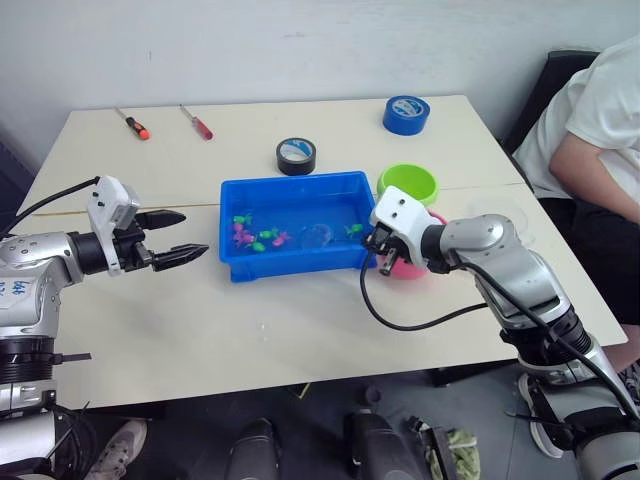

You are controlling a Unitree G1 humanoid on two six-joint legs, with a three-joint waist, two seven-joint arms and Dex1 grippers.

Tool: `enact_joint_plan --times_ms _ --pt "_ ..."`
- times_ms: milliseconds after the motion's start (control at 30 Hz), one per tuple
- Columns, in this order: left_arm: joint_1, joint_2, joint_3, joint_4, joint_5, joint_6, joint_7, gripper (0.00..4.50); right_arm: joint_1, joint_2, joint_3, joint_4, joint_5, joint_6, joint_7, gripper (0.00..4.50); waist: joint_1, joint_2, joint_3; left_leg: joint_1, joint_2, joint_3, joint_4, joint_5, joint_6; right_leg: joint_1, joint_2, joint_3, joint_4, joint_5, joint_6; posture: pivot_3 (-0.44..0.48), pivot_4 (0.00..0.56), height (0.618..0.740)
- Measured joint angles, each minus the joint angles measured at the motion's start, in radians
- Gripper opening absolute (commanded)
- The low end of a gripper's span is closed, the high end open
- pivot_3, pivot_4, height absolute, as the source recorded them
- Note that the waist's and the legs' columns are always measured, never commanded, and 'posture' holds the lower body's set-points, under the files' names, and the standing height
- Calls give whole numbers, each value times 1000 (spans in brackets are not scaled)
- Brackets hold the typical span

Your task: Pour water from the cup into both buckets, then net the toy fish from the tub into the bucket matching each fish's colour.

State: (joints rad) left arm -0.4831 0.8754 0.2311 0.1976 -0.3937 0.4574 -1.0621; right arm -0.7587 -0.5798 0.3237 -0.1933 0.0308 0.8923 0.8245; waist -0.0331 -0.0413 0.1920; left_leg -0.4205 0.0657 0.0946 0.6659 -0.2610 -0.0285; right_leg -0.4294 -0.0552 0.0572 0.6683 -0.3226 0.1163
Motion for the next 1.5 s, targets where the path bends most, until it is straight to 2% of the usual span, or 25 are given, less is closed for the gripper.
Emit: enact_joint_plan --times_ms 467,1000,1500 --pt "63 8 40 -90 -42 52 37 4474 -19 94 35 80 -4 -47 -24 0 -1 0 0 0 0 0 -1 0 0 0 0 0 -1 0 0 0 150 731" --pt "96 9 74 -146 -55 77 64 4474 -41 187 -16 117 76 26 -43 0 -4 0 0 0 0 0 -2 0 0 0 0 0 -3 0 0 0 150 731" --pt "51 9 73 -106 -55 46 33 4474 -67 121 -124 36 195 169 -59 0 -6 0 0 0 0 0 -4 -1 1 0 -1 -1 -6 0 0 0 150 731"
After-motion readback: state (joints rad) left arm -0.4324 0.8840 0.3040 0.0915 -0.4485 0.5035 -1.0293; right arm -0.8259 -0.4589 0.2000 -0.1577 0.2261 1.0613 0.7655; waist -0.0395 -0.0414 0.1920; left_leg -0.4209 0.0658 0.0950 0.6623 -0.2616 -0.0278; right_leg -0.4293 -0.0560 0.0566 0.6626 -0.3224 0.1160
